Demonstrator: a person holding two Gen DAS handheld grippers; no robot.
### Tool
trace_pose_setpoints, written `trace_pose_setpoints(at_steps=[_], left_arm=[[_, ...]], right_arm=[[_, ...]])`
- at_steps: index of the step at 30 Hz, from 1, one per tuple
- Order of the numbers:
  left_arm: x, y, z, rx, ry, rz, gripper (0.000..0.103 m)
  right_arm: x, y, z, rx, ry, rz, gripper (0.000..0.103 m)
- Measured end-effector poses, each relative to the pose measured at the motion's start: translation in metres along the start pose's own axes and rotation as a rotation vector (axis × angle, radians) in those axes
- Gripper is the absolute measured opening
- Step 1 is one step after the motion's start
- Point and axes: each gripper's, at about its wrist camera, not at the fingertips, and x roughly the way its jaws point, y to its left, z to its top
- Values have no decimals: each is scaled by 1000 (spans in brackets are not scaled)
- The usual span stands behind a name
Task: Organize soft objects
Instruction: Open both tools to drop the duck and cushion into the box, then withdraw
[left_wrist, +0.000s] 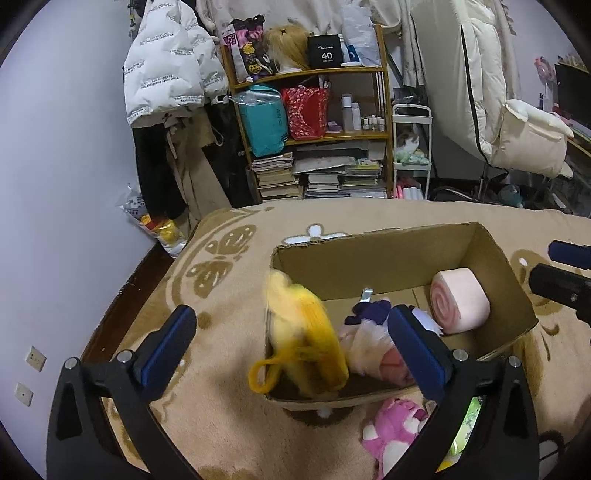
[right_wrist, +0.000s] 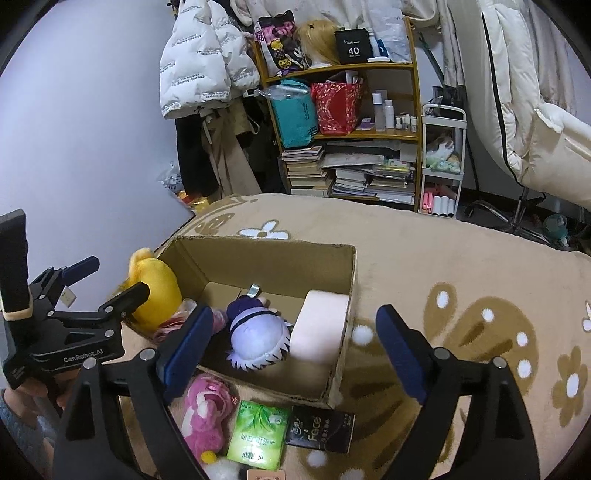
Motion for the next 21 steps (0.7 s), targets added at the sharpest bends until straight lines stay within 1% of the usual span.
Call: trace_pose_setpoints(at_steps=[7,10,15,21], left_arm=[[-17,13,1,-55,11,25,103],[-28,19,-1,-59,19,46,103],[-54,24,-12,-55,27,80,103],[-84,27,-27,-92,41,103,103]], right_arm=[[-12,3,-11,-8,10,0,94],[-19,6,-16,-7,10,5,94],[-34,9,-20,-2,-1,17,94],[-52,14,-29,8,-9,31,94]])
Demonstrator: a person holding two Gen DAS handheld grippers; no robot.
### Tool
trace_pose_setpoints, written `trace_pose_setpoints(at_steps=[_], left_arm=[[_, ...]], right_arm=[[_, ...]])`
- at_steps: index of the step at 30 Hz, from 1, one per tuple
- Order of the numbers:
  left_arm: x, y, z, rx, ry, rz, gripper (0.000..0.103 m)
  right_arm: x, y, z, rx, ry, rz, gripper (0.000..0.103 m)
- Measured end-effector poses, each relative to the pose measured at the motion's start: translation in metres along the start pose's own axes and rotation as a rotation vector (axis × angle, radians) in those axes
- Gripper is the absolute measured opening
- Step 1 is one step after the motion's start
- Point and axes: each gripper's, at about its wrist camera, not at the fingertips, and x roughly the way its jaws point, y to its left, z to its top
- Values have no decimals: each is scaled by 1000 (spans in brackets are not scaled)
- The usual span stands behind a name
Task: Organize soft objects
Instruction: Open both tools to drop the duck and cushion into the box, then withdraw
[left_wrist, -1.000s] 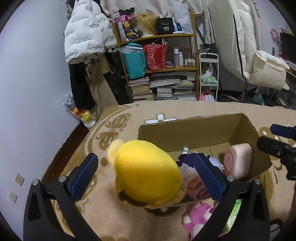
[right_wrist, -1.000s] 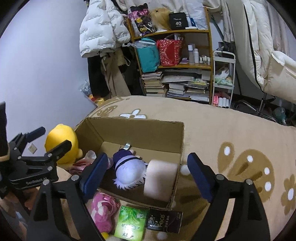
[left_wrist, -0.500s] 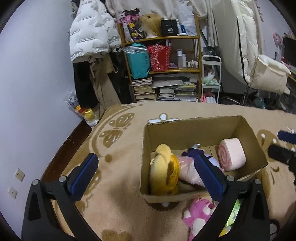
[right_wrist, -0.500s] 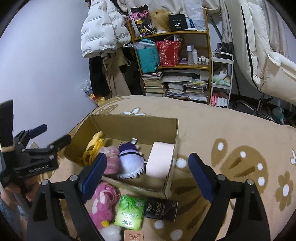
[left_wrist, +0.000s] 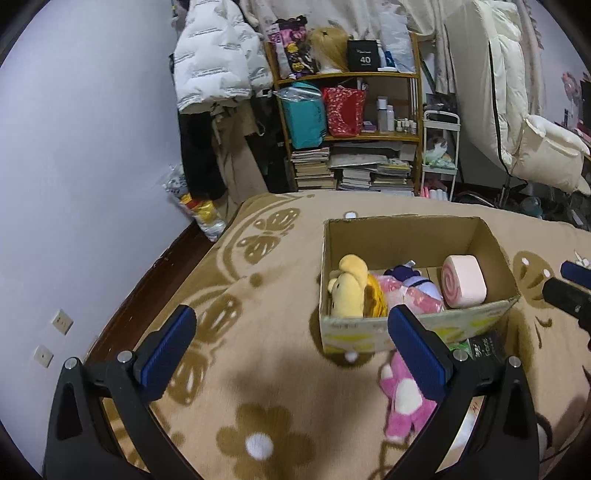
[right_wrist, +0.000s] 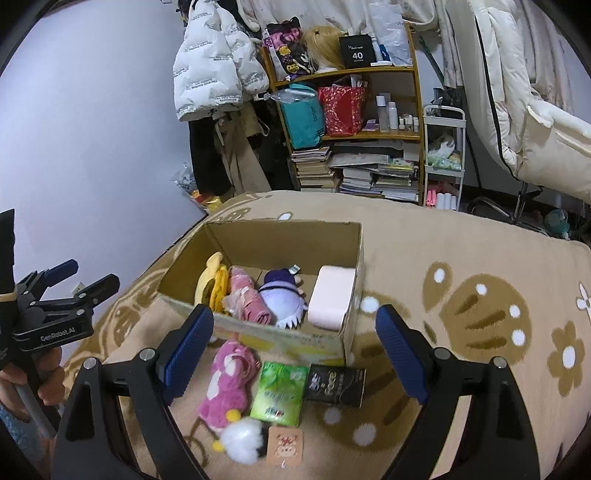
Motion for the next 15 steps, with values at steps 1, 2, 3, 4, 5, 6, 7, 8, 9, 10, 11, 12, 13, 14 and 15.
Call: trace_pose_setpoints(at_steps=[1,2,3,4,5,6,7,8,9,10,11,12,13,14,15], left_arm=[[-5,1,-3,-8,9,4,103],[-9,1,-4,-13,11,4,103],[-14,1,-6,-20,14,3,103],[-18,1,-8,-25,15,3,103],[-22,1,-10,-29,16,4,103],[-26,1,-11,-32,16,6,103],[-30,1,-13,-36,16,9,103],[-33,0,-15,-39,16,12,103],[-37,0,-18,-40,19,16,103],[-41,-1,-21,-41,20,23,103],[-44,-2,-24,-41,23,28,103],[-47,-3,-26,-42,26,31,103],[-50,-4,-30,-48,31,34,103],[-53,-4,-32,-58,33,29,103],[-56,-6,-33,-67,34,19,103]], right_arm=[[-3,1,-3,2,2,4,94],[-6,2,-6,2,4,6,94],[-7,3,-9,1,6,7,94],[-9,5,-12,-2,9,8,94],[-12,6,-16,-6,10,8,94],[-14,8,-20,-8,12,8,94],[-16,9,-24,-10,13,9,94],[-19,11,-29,-11,16,11,94],[-21,12,-32,-11,18,15,94],[-22,13,-34,-13,21,18,94],[-24,14,-37,-15,23,19,94],[-25,15,-40,-17,25,20,94],[-26,16,-43,-20,28,22,94],[-27,17,-46,-19,30,25,94],[-27,17,-48,-17,33,30,94]])
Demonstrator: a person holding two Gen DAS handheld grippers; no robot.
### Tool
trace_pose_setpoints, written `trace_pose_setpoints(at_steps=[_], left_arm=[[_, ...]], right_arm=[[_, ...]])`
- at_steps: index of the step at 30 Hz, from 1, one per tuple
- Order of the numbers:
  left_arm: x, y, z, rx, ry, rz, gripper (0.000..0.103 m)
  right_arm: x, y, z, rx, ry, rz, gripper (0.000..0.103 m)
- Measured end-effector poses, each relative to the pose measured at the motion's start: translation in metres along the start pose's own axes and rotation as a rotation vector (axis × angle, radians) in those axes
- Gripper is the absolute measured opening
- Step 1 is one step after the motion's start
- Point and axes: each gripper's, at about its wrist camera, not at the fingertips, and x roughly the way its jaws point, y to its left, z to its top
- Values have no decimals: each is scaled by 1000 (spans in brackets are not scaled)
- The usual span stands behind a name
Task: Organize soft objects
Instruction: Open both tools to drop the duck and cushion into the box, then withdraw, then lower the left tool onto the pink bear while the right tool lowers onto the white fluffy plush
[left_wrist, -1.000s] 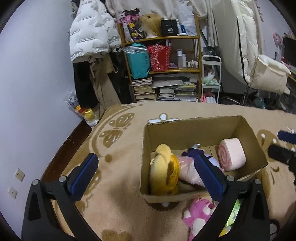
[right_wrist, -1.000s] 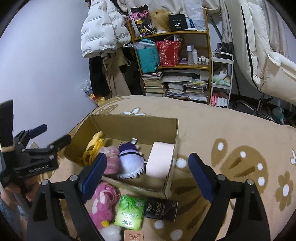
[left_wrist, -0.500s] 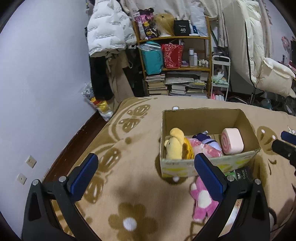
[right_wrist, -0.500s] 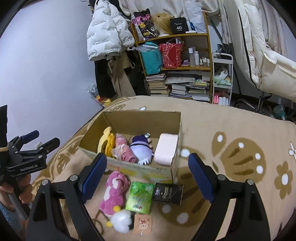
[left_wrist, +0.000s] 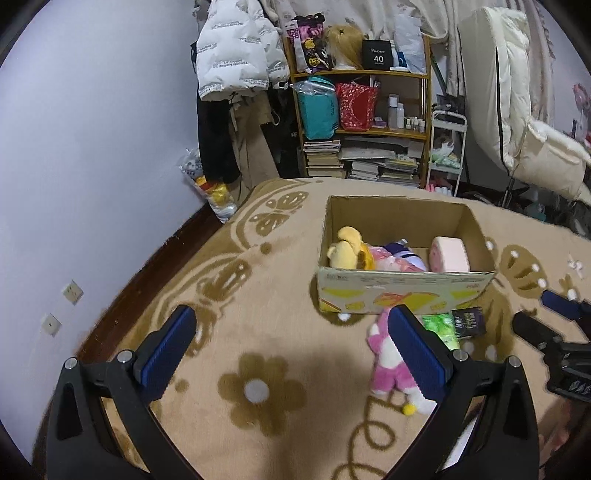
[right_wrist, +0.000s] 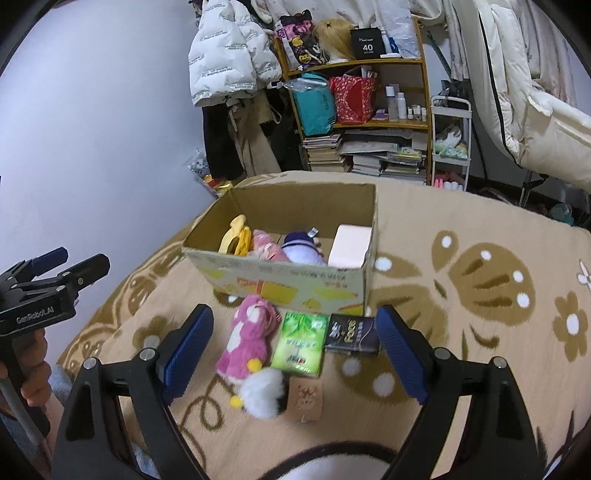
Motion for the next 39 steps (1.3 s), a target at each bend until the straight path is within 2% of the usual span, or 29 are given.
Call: trace_pose_setpoints(at_steps=[9,17,34,39], left_arm=[[-13,-5,-10,-14,1,5,103],[4,-8,-27,14,49,-7,103],[47,-11,-35,12,139,-63,103],[52,-19,-35,70,133,-54,103]], right_arm=[[3,7,-20,-6,24,-7,94],[5,11,-29,-36,42,-13,94],[38,18,-44,-59,129,-16,94],[45,19,-47,-49,145,-14,94]])
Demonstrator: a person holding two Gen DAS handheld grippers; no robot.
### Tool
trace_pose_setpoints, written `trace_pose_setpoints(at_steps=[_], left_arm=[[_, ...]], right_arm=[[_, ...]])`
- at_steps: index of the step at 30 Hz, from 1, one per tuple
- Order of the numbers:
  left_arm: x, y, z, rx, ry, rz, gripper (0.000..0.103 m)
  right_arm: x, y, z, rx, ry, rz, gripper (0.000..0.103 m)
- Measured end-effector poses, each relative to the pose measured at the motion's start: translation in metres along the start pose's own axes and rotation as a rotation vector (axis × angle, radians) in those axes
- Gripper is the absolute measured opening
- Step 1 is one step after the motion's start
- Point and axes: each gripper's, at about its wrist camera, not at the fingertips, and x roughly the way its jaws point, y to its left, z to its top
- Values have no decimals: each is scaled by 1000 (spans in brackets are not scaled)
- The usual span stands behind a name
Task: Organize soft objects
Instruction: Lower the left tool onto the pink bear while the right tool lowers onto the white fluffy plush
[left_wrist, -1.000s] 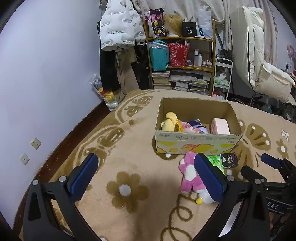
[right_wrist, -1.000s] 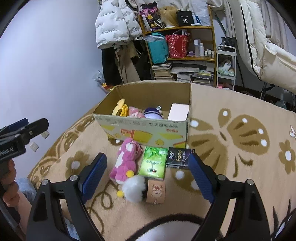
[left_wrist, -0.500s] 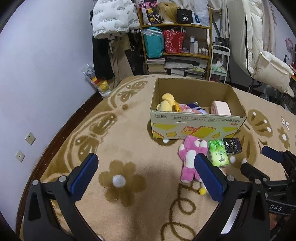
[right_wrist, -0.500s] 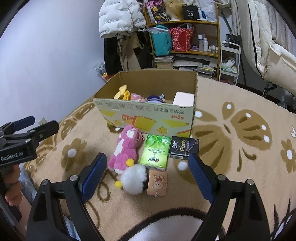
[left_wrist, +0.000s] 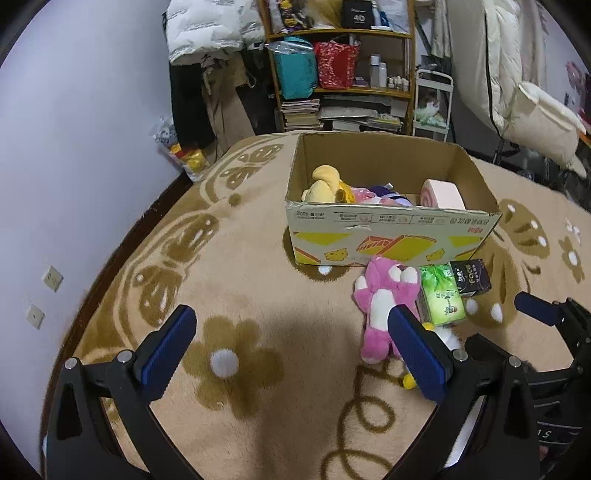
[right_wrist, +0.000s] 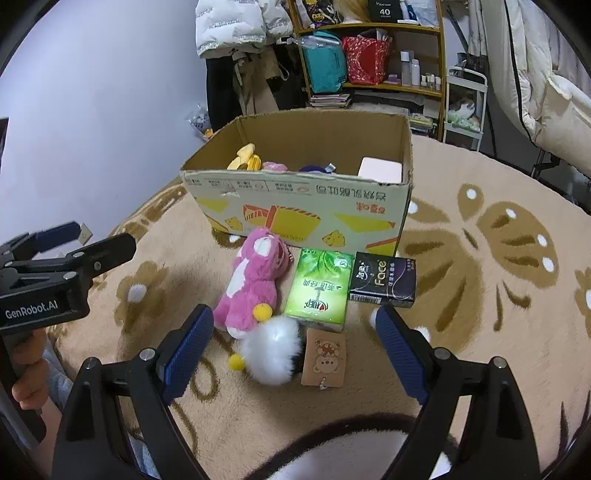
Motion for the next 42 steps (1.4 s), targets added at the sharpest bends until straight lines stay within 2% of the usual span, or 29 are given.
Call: trace_pose_setpoints(at_steps=[14,21,24,31,42], left_arm=[[34,-13,15,29,52,-61,103],[55,-27,17,50,94,-119,103],[60,-34,17,59,114,-157,103],[83,-46,12,90,173,-192,103],[115,-60,3,113,259,-219,103]], right_arm=[[25,-1,1,4,55,1,94],[44,-4,0,30,117,14,94],[53,-3,-2,16,143,14,94],[70,-7,-5,23,197,35,94],[89,-5,-11,42,251,77,94]])
